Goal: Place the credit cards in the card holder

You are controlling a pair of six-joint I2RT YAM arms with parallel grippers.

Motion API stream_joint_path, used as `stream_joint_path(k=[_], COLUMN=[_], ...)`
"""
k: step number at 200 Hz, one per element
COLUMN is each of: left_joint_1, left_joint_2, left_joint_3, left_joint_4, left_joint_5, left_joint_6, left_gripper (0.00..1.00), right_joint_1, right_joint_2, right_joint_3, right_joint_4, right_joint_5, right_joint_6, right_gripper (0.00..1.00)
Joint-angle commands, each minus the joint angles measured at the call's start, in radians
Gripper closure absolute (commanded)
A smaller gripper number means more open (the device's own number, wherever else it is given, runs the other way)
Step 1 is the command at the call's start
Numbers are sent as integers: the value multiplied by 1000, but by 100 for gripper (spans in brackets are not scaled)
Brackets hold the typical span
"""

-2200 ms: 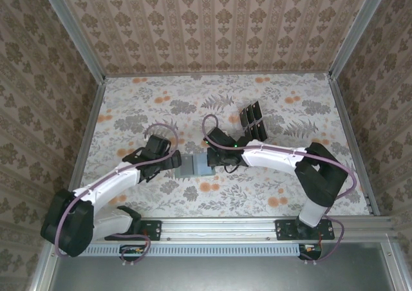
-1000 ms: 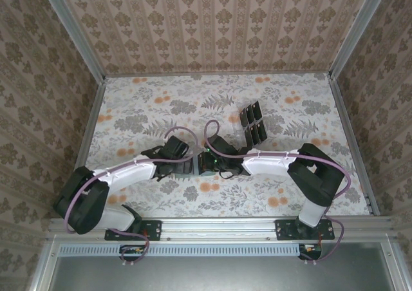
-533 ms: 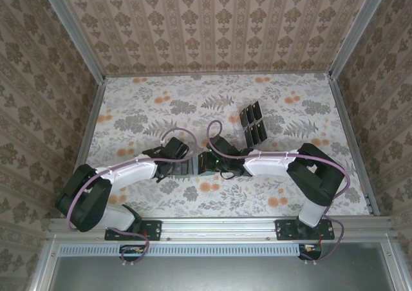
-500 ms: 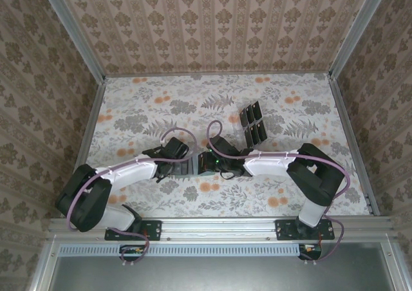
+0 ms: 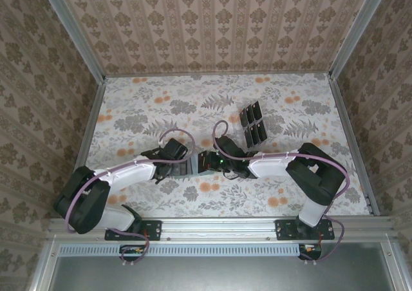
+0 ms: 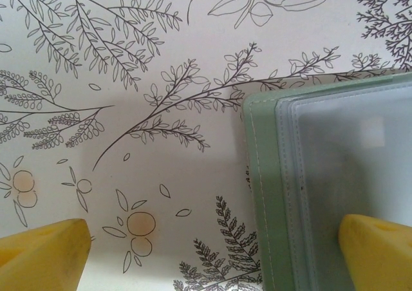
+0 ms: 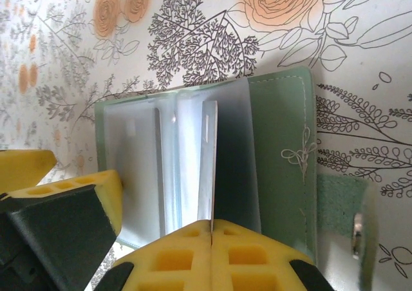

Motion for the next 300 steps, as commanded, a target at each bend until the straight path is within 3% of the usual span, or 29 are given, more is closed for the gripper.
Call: stream_joint_path(k=[1,142,300], left_joint_1=[10,12,12], left_joint_2=[-8,7,4], left_joint_3=[-25,-20,-24], left_joint_4=[-56,-63,-56], left_joint_5=[-28,-31,-27], left_joint_6=[-16,-17,-15], left_gripper=[0,0,0], right_joint_1=[-15,-41,-45], right_joint_2=[-30,94,170], right_joint_3=[-44,-96,-142], right_joint_4=[134,484,600], right_joint_5=[-47,-157,-130], right_joint_6=[9,25,61], right_gripper=[100,100,100])
